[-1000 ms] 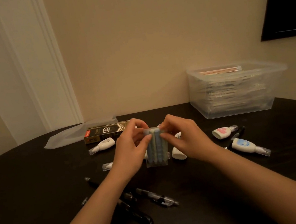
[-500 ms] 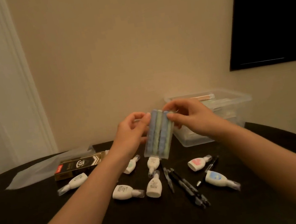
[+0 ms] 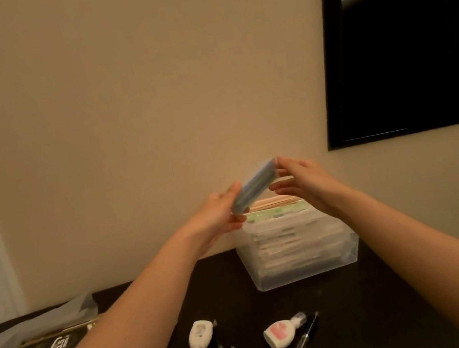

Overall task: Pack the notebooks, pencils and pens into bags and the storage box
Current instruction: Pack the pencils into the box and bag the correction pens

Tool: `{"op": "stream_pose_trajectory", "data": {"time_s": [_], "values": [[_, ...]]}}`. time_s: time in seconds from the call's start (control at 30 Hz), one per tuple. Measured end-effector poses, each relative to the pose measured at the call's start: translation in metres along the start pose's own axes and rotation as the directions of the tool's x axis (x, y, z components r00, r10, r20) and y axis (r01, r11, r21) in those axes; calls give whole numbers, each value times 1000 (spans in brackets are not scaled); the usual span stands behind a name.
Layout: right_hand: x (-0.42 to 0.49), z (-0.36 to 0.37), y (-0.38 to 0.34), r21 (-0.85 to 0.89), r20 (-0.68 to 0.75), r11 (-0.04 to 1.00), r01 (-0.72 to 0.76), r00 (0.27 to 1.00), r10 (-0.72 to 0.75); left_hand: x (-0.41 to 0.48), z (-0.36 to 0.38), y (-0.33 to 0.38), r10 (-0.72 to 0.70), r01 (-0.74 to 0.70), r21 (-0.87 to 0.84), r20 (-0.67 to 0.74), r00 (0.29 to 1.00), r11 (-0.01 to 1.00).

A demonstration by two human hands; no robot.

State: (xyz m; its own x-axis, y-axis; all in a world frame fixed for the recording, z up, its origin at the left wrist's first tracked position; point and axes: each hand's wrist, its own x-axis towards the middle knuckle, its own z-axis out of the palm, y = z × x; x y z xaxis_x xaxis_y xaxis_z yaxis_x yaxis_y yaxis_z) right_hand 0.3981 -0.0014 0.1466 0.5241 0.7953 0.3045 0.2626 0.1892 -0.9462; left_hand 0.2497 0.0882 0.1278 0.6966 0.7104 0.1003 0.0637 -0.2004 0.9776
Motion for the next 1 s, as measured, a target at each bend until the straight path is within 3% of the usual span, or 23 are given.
{"op": "stream_pose_trajectory", "data": {"time_s": [0.17, 0.33, 0.47, 0.63, 0.77, 0.93, 1.0], "values": [[31, -18, 24, -55, 6, 995, -82, 997, 82, 44, 12, -10, 145, -125, 361, -27, 989, 924], [56, -24, 59, -225, -66, 967, -117, 992, 104, 77, 26, -31, 205, -102, 594, -108, 973, 798], [69, -28, 77, -464, -71, 880, -102, 994, 77, 95, 35, -47, 181, -112, 658, -38, 983, 745], [82, -24, 89, -707, 80, 707, -33, 989, 126, 108, 34, -60, 137, -59, 709, -54, 989, 703], [89, -19, 99, -726, 75, 686, -57, 984, 161, 118, 35, -67, 124, -43, 761, -49, 991, 647], [91, -15, 98, -792, 39, 603, -99, 976, 212, 120, 34, -65, -4, 30, 881, -32, 999, 471], [88, -14, 94, -813, 42, 574, -95, 974, 221, 114, 33, -62, 10, 6, 884, -12, 1000, 467]]}}
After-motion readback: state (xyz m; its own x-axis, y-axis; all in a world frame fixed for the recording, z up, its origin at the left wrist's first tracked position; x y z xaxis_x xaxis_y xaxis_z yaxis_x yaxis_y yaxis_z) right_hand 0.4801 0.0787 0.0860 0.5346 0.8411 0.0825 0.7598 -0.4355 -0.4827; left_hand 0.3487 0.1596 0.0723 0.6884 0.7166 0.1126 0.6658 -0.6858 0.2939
